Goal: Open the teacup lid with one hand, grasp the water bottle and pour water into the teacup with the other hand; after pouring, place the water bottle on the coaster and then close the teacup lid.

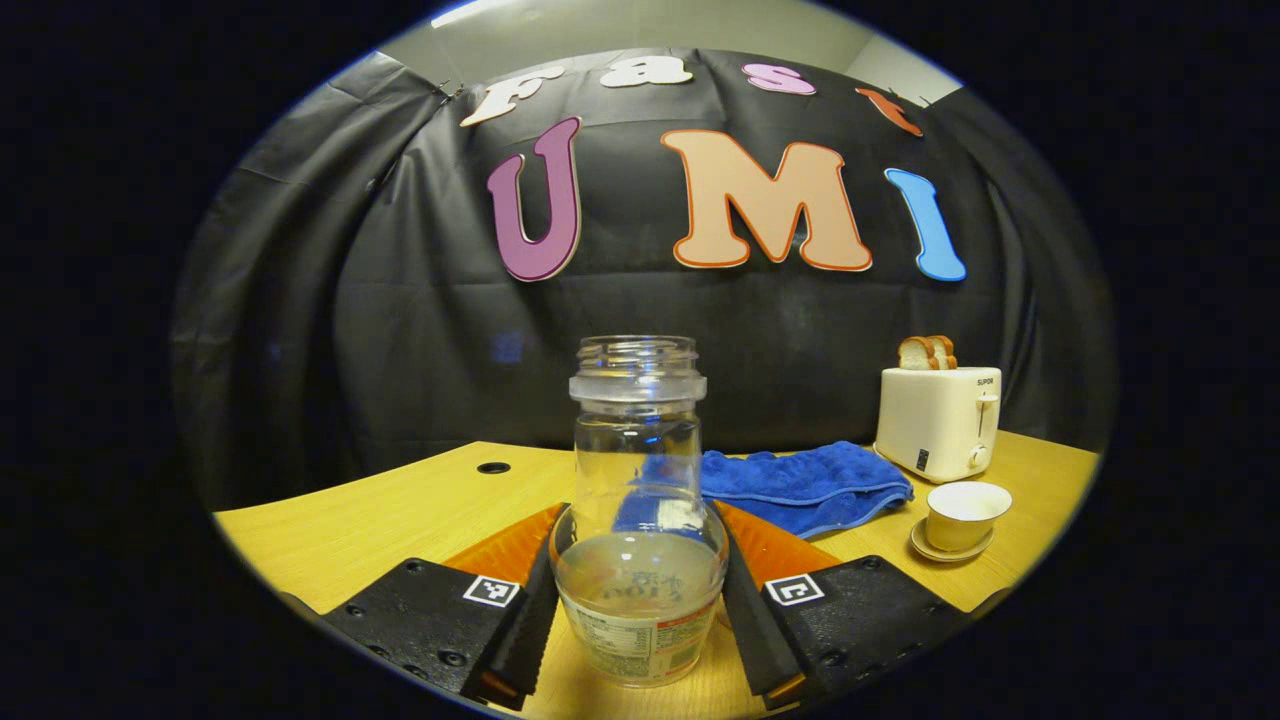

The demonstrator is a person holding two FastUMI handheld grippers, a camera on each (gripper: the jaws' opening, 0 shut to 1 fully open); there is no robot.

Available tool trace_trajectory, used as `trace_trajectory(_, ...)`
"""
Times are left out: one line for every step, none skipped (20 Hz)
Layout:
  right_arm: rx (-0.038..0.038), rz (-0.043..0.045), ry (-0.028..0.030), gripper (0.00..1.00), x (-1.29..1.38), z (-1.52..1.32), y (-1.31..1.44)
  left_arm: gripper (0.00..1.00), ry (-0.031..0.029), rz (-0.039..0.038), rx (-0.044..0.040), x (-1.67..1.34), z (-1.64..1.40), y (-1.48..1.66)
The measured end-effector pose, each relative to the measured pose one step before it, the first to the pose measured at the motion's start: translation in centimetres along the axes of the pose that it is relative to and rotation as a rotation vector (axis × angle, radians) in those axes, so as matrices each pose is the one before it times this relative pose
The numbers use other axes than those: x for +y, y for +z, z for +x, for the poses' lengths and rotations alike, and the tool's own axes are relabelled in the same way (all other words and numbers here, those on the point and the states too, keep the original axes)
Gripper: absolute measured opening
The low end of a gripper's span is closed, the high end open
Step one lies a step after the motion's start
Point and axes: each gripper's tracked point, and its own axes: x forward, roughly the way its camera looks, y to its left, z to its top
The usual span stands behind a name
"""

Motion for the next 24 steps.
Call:
trace_trajectory(-0.00026, 0.00005, -0.00135, 0.29, -0.051, -0.036, -0.008, 0.73, -0.00555, 0.00198, -0.00047, -0.101, 0.106, 0.187)
trace_trajectory(0.00007, 0.00045, -0.00292, 0.29, -0.086, 0.030, 0.032, 0.71, -0.01339, 0.01262, 0.01160, -0.471, 0.035, -0.368)
trace_trajectory(-0.00004, 0.00018, -0.00054, 0.29, -0.007, -0.015, -0.044, 0.71, -0.01076, 0.05770, 0.00912, -0.347, 0.251, -0.066)
trace_trajectory(0.00006, 0.00038, -0.00021, 0.29, 0.009, 0.065, 0.008, 0.71, 0.00197, 0.10085, -0.00078, 0.019, 0.377, 0.136)
trace_trajectory(0.00603, 0.00034, 0.00367, 0.29, 0.035, -0.003, -0.157, 0.71, -0.00503, 0.12832, 0.01055, -0.142, 0.368, -0.435)
trace_trajectory(-0.00351, -0.00108, -0.00221, 0.30, -0.043, -0.094, 0.048, 0.71, -0.00912, 0.12362, 0.00239, -0.340, 0.031, -0.191)
trace_trajectory(0.00134, 0.00016, -0.00307, 0.30, -0.285, -0.075, 0.037, 0.71, -0.01427, 0.10645, -0.00777, -0.542, 0.120, -0.005)
trace_trajectory(0.00611, 0.00005, 0.01074, 0.30, -0.016, -0.056, -0.083, 0.71, -0.01966, 0.10150, -0.00660, -1.015, 0.675, 0.173)
trace_trajectory(0.00111, -0.00047, -0.00171, 0.29, -0.269, -0.031, -0.065, 0.71, -0.02805, 0.09648, 0.00011, -1.119, 0.620, 0.204)
trace_trajectory(-0.00284, -0.00013, -0.02399, 0.30, -0.958, -0.191, 0.114, 0.71, -0.03222, 0.09352, -0.00174, -1.359, 0.098, 0.369)
trace_trajectory(-0.00083, -0.00036, -0.01871, 0.30, -1.059, -0.160, 0.024, 0.72, -0.03292, 0.08305, -0.00786, -1.083, 0.356, 0.552)
trace_trajectory(-0.00128, 0.00068, -0.01170, 0.30, -0.804, -0.107, 0.051, 0.71, -0.03089, 0.08150, -0.00112, -1.092, 0.566, 0.573)
trace_trajectory(0.00015, -0.00047, -0.01097, 0.30, -0.751, -0.087, -0.012, 0.71, -0.02760, 0.08649, 0.00201, -0.803, 0.375, 0.644)
trace_trajectory(-0.00257, 0.00000, -0.01604, 0.30, -0.917, -0.068, 0.099, 0.71, -0.01054, 0.06045, -0.01606, -0.212, 0.403, 1.007)
trace_trajectory(-0.00130, -0.00047, -0.02006, 0.30, -1.007, 0.070, 0.055, 0.70, -0.01174, 0.05928, -0.01671, -0.142, 0.518, 1.078)
trace_trajectory(-0.00030, -0.00032, -0.01431, 0.30, -0.721, 0.023, 0.062, 0.71, -0.00876, 0.04206, -0.00329, -0.372, -0.187, 0.241)
trace_trajectory(0.00033, 0.00033, -0.00808, 0.30, -0.374, -0.054, -0.017, 0.71, -0.00654, 0.02698, -0.00736, -0.169, 0.236, 0.680)
trace_trajectory(0.00017, -0.00099, -0.00419, 0.30, -0.228, -0.077, 0.033, 0.71, -0.00519, 0.02691, -0.00531, -0.078, 0.263, 0.529)
trace_trajectory(-0.00050, 0.00007, 0.00020, 0.30, -0.044, -0.008, -0.012, 0.71, -0.00657, 0.03268, -0.00148, -0.079, 0.302, 0.550)
trace_trajectory(0.00004, -0.00105, 0.00255, 0.30, 0.046, 0.030, -0.001, 0.71, -0.00745, 0.04386, 0.00093, 0.070, 0.029, 0.287)
trace_trajectory(0.00115, -0.00023, 0.00046, 0.30, -0.047, 0.026, -0.054, 0.71, -0.00925, 0.04603, 0.00359, -0.095, 0.118, 0.133)
trace_trajectory(0.00006, 0.00062, 0.00183, 0.30, 0.015, -0.044, 0.028, 0.71, -0.01007, 0.04319, 0.00197, -0.001, 0.470, 0.297)
trace_trajectory(-0.00026, -0.00017, 0.00150, 0.29, 0.022, 0.060, -0.030, 0.70, -0.01274, 0.03569, 0.00135, -0.206, 0.377, 0.266)
trace_trajectory(-0.00015, 0.00002, 0.00029, 0.30, 0.017, -0.043, 0.091, 0.71, -0.01825, 0.03508, 0.00362, -0.344, 0.392, 0.218)
